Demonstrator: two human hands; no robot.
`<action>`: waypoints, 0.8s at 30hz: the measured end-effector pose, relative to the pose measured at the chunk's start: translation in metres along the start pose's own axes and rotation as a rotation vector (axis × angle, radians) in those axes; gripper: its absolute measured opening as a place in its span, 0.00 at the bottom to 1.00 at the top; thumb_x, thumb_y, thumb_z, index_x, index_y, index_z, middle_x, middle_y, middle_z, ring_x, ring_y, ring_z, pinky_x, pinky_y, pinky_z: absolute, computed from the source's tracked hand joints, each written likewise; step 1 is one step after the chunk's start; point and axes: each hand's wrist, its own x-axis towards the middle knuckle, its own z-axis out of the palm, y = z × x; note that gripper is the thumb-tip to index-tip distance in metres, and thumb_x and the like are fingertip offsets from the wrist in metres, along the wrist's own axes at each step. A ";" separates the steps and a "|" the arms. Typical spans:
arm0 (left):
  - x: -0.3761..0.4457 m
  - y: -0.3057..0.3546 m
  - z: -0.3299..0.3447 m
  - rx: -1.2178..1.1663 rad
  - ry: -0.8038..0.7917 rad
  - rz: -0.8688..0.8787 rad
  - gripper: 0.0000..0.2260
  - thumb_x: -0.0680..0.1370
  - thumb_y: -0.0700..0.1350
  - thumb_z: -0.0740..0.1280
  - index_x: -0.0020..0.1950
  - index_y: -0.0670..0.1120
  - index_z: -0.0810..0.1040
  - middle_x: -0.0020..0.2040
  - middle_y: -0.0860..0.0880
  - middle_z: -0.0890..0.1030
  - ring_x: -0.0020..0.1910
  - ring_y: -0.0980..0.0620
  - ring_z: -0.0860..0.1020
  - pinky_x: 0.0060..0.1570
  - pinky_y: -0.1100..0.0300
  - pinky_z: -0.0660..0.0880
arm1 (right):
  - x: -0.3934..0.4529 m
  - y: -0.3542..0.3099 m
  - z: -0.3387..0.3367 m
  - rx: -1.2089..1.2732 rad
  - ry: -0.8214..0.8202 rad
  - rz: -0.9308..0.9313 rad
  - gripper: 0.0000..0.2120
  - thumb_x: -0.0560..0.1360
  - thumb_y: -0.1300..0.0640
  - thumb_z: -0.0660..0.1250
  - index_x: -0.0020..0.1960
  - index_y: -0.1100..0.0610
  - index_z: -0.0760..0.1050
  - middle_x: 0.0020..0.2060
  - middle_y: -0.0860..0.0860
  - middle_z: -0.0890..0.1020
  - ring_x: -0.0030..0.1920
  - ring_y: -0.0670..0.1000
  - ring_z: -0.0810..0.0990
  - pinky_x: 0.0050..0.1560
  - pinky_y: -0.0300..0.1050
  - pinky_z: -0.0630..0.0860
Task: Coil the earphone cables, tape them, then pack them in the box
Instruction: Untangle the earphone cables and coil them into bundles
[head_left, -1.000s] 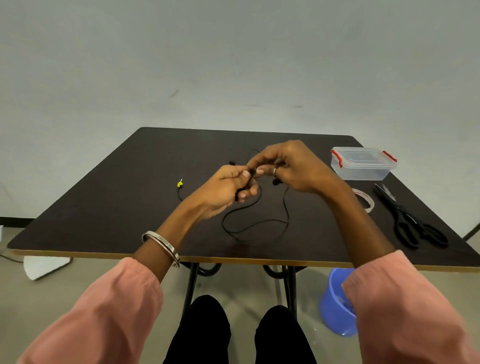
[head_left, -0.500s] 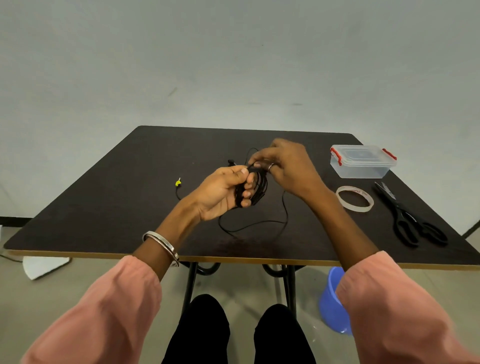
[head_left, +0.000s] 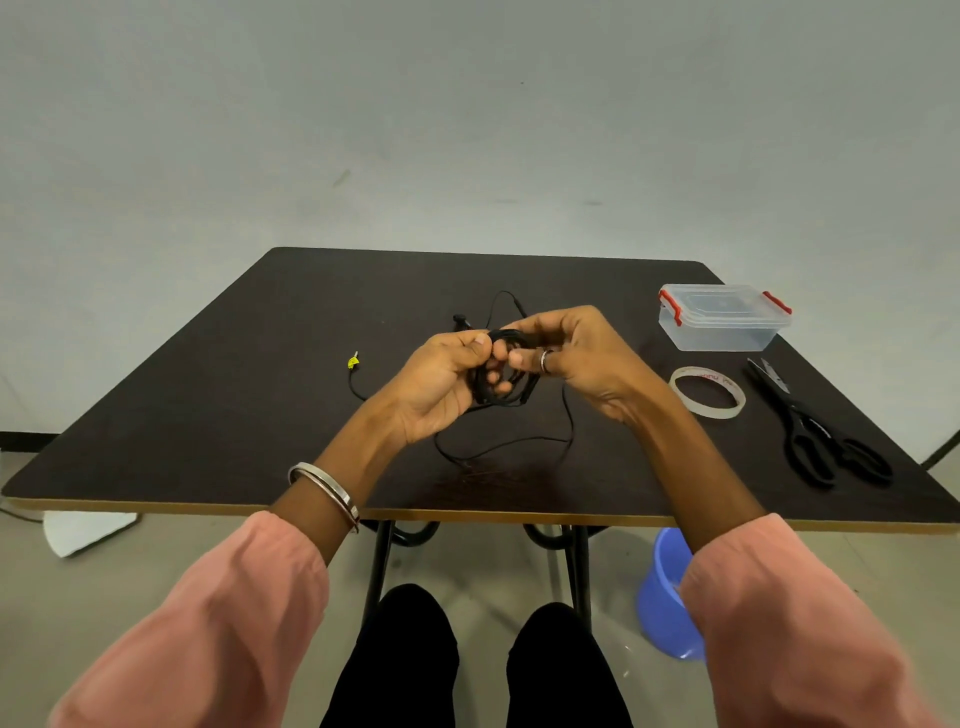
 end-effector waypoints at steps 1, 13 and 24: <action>0.001 -0.001 0.001 0.035 0.032 0.009 0.14 0.83 0.38 0.56 0.42 0.40 0.78 0.38 0.47 0.77 0.36 0.53 0.73 0.43 0.57 0.77 | 0.001 0.003 0.000 -0.018 0.041 0.017 0.09 0.73 0.70 0.68 0.52 0.65 0.80 0.42 0.56 0.84 0.43 0.46 0.83 0.45 0.36 0.79; 0.001 -0.012 0.008 0.962 0.417 0.312 0.05 0.77 0.44 0.69 0.47 0.44 0.83 0.33 0.54 0.78 0.33 0.55 0.76 0.43 0.49 0.80 | 0.007 0.020 0.005 -0.182 0.204 0.158 0.07 0.75 0.67 0.66 0.44 0.60 0.82 0.38 0.57 0.83 0.41 0.53 0.81 0.45 0.51 0.77; 0.002 -0.011 0.003 1.076 0.488 0.482 0.05 0.78 0.42 0.67 0.44 0.44 0.82 0.35 0.49 0.83 0.35 0.55 0.80 0.39 0.69 0.72 | 0.002 0.018 -0.003 0.539 -0.050 0.322 0.16 0.77 0.59 0.61 0.62 0.58 0.77 0.38 0.49 0.78 0.43 0.47 0.76 0.54 0.57 0.71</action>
